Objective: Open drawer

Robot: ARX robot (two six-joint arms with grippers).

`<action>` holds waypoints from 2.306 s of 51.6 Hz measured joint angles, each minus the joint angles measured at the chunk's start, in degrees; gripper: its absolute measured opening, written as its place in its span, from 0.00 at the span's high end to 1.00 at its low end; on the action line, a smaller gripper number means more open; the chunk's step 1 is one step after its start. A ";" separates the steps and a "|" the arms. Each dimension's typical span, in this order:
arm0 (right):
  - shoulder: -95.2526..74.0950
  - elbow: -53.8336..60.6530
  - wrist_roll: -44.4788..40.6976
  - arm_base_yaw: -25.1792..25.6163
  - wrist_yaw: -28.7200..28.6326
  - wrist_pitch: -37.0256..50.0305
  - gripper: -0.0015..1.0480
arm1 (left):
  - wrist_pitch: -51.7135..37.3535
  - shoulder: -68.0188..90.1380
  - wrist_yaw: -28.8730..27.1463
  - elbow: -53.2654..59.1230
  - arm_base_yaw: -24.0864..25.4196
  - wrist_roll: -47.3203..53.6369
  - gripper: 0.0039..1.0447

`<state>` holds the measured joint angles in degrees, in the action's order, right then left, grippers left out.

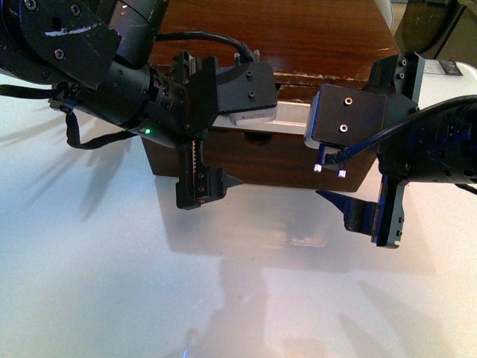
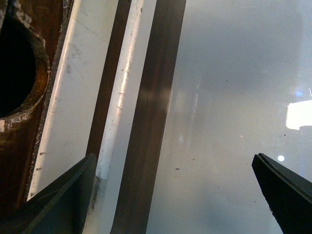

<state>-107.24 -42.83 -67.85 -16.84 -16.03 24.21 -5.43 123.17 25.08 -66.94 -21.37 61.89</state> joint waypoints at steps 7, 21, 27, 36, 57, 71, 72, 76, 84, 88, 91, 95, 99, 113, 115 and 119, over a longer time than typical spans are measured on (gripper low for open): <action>-1.16 -1.70 0.00 -0.76 0.42 -0.22 0.09 | 0.31 0.48 0.02 -0.44 0.00 0.37 0.08; -3.37 -3.56 -0.92 -2.27 1.49 -0.39 0.09 | 1.14 1.07 0.44 -1.44 0.39 1.01 0.08; -4.07 -3.82 -1.01 -2.54 1.64 -0.63 0.09 | 1.31 1.14 0.44 -1.57 0.42 1.22 0.08; -5.33 -5.25 -1.22 -2.89 1.88 -1.16 0.09 | 1.42 1.20 0.44 -1.60 0.42 1.46 0.08; -8.24 -8.57 -2.91 -3.08 2.49 -4.20 0.09 | 4.00 1.36 0.83 -2.49 0.59 3.52 0.08; -8.87 -8.98 -4.11 -3.63 2.73 -4.68 0.09 | 4.33 1.46 1.53 -2.58 0.85 4.81 0.08; -8.87 -8.98 -4.15 -3.67 2.75 -4.68 0.09 | 4.33 1.46 1.53 -2.58 0.85 4.83 0.08; -8.87 -8.96 -4.15 -3.85 2.78 -4.68 0.09 | 4.31 1.46 1.79 -2.56 0.94 4.98 0.08; -8.59 -8.24 -4.24 -4.37 2.93 -4.46 0.09 | 3.78 1.25 2.10 -1.62 0.96 5.62 0.08; -8.15 -7.39 -4.20 -4.90 2.99 -4.39 0.09 | 3.45 0.57 2.12 -0.48 0.96 5.62 0.08; -7.89 -6.99 -4.22 -5.05 3.06 -4.37 0.09 | 3.19 0.35 2.12 0.02 0.96 5.60 0.08; -7.67 -6.47 -4.20 -5.29 3.23 -4.20 0.09 | 2.95 0.00 2.19 0.68 0.94 5.57 0.08; -7.54 -6.01 -4.20 -5.49 3.37 -3.87 0.09 | 2.60 -0.31 2.16 1.31 0.94 5.55 0.08; -5.97 -2.51 -3.45 -7.28 4.79 -1.97 0.08 | -1.49 -2.38 2.95 6.38 0.68 5.07 0.08; -5.73 -1.97 -3.17 -7.58 4.90 -1.68 0.08 | -1.66 -2.67 2.99 6.95 0.68 5.07 0.08; -5.55 -1.38 -2.67 -7.96 5.11 -1.51 0.08 | -1.68 -3.02 3.15 7.56 0.68 5.07 0.08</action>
<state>-112.79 -44.21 -70.52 -24.80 -10.92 22.70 -7.11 120.16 28.23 -59.37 -20.69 66.96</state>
